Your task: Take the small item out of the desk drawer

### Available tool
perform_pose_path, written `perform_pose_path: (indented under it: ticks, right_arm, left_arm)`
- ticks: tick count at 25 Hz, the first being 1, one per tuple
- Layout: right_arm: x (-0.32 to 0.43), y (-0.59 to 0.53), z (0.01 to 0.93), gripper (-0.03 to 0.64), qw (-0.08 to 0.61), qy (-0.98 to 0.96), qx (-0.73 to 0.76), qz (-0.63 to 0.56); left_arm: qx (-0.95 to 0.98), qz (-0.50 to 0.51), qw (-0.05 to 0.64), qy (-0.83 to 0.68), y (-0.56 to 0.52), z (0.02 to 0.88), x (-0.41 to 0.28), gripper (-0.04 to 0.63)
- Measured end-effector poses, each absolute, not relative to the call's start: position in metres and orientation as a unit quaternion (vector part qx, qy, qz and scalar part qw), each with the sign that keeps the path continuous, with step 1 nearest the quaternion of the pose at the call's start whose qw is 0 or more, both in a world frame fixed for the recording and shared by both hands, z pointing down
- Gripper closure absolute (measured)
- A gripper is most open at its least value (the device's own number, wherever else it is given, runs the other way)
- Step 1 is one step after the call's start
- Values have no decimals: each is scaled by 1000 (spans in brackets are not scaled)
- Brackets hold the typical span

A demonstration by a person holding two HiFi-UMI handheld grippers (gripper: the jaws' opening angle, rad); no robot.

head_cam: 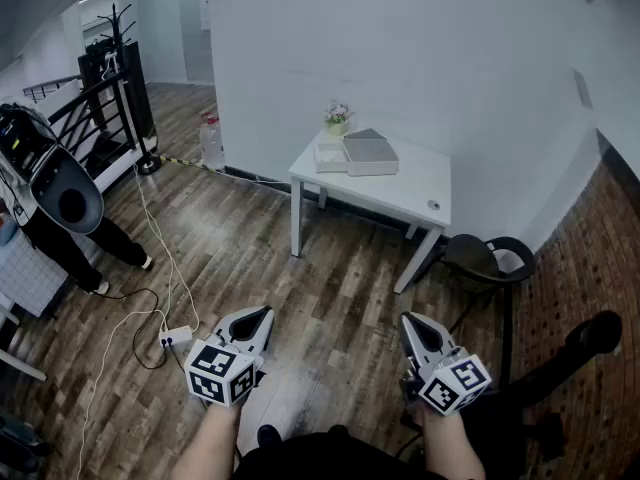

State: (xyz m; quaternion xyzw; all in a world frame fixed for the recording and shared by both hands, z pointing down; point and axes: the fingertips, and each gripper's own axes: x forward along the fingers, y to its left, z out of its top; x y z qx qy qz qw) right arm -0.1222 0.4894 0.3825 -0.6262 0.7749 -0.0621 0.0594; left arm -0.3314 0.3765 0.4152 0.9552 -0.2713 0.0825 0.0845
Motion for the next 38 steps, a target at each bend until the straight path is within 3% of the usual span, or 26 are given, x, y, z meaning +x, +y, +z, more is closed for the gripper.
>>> perform_pose_path:
  ticks: [12,26,38]
  right_arm:
    - [-87,507,390,615,66,776,-623,-67]
    - [-23,573,439,614,50,787,-605,-110]
    - [15,515,454,614,42,782,-608,-127]
  left_arm:
    - [948,95,82,-291,397,421,-305,586]
    - [940,116,125,-295,448,458,-242,585]
    - [941,105,135,-293,383,467,-207,584]
